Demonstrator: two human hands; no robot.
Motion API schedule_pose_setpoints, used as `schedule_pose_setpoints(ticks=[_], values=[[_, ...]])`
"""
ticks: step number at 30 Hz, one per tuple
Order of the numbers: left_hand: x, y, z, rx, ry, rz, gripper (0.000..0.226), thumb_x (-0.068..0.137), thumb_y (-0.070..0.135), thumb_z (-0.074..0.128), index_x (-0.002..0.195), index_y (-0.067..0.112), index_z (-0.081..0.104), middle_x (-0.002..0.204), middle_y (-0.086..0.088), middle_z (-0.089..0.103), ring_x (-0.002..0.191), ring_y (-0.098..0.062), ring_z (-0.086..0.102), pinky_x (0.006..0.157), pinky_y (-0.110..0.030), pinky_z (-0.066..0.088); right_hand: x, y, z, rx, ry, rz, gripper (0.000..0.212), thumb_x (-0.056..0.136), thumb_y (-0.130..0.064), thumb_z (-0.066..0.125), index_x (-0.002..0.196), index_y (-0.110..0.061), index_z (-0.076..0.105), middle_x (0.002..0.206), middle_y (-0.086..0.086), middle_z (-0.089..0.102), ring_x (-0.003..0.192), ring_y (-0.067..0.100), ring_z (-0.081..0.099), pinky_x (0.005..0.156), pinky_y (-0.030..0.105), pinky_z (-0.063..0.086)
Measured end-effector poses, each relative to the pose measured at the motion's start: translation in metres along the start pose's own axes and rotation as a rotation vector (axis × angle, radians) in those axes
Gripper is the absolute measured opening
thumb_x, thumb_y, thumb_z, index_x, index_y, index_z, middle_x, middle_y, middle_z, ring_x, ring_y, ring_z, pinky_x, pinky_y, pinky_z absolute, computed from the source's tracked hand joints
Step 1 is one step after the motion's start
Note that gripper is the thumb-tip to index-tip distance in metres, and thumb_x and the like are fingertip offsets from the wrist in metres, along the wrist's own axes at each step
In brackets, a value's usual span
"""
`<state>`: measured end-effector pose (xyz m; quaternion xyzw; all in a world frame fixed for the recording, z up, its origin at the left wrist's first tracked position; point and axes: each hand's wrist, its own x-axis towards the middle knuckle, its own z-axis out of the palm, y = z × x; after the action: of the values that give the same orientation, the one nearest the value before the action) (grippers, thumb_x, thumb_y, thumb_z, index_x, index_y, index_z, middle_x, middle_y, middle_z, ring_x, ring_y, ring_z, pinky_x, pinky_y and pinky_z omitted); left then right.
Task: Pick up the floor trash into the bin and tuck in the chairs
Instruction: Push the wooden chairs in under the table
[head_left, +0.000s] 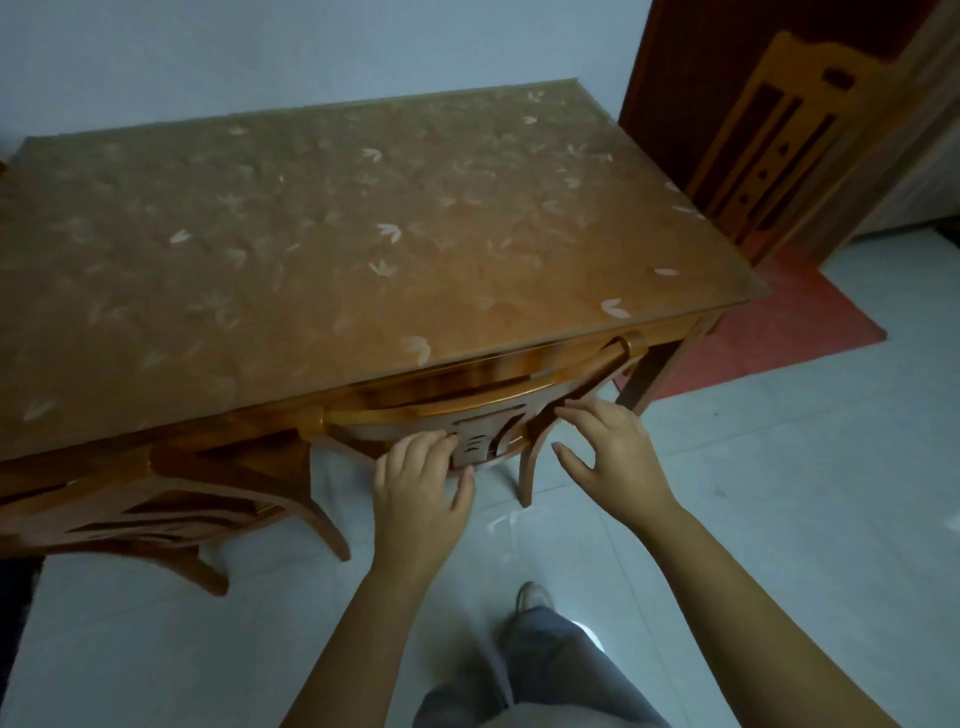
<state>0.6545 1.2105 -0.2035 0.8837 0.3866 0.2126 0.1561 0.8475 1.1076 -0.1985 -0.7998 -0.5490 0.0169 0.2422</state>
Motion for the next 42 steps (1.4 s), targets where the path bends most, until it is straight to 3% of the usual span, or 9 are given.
schedule_pose_setpoints(ticks=[9,15,22,27,30,34,42], values=[[-0.012,0.067,0.025,-0.067,-0.151,0.224,0.038,0.08,0.035,0.046,0.099,0.01,0.068,0.097,-0.004,0.068,0.092,-0.023,0.062,0.078,-0.037,0.047,-0.084,0.044,-0.041,-0.162,0.086,0.32,0.033,0.078,-0.024,0.07,0.107,-0.01,0.065,0.107,0.01,0.067,0.098,0.029,0.062,0.083,0.041,0.049],[0.017,0.143,0.062,-0.083,-0.244,0.382,0.039,0.081,0.036,0.045,0.099,0.011,0.068,0.1,-0.004,0.069,0.095,-0.024,0.062,0.079,-0.042,0.049,-0.113,0.098,-0.08,-0.181,0.236,0.489,0.039,0.081,-0.037,0.051,0.103,-0.009,0.066,0.104,0.01,0.068,0.096,0.03,0.063,0.082,0.042,0.05],[0.058,0.278,0.142,-0.131,-0.284,0.586,0.038,0.079,0.035,0.043,0.094,0.01,0.068,0.094,-0.005,0.069,0.088,-0.025,0.064,0.074,-0.037,0.05,-0.149,0.222,-0.137,-0.219,0.363,0.656,0.042,0.08,-0.038,0.045,0.1,-0.008,0.067,0.1,0.011,0.068,0.092,0.032,0.063,0.081,0.042,0.049],[0.092,0.389,0.199,-0.165,-0.306,0.664,0.034,0.08,0.032,0.046,0.096,0.01,0.066,0.094,-0.005,0.068,0.09,-0.025,0.062,0.076,-0.039,0.049,-0.166,0.315,-0.196,-0.27,0.412,0.737,0.033,0.076,-0.028,0.059,0.099,-0.006,0.067,0.099,0.012,0.068,0.092,0.033,0.063,0.081,0.044,0.049],[0.111,0.443,0.224,-0.184,-0.297,0.674,0.038,0.08,0.033,0.042,0.096,0.009,0.067,0.095,-0.006,0.068,0.09,-0.026,0.062,0.077,-0.039,0.048,-0.17,0.363,-0.22,-0.283,0.406,0.765,0.034,0.076,-0.029,0.057,0.1,-0.006,0.067,0.1,0.012,0.068,0.093,0.033,0.063,0.082,0.044,0.048],[0.137,0.479,0.262,-0.153,-0.341,0.675,0.039,0.079,0.033,0.043,0.095,0.008,0.068,0.093,-0.007,0.069,0.088,-0.027,0.064,0.076,-0.038,0.049,-0.16,0.419,-0.236,-0.257,0.396,0.79,0.044,0.08,-0.038,0.044,0.102,-0.007,0.066,0.102,0.011,0.067,0.094,0.032,0.063,0.083,0.043,0.049],[0.256,0.55,0.36,-0.184,-0.262,0.681,0.037,0.078,0.029,0.046,0.092,0.002,0.068,0.087,-0.012,0.069,0.078,-0.029,0.063,0.07,-0.032,0.049,-0.083,0.555,-0.265,-0.262,0.392,0.79,0.042,0.08,-0.036,0.045,0.102,-0.007,0.066,0.101,0.011,0.068,0.092,0.031,0.064,0.083,0.042,0.048]])
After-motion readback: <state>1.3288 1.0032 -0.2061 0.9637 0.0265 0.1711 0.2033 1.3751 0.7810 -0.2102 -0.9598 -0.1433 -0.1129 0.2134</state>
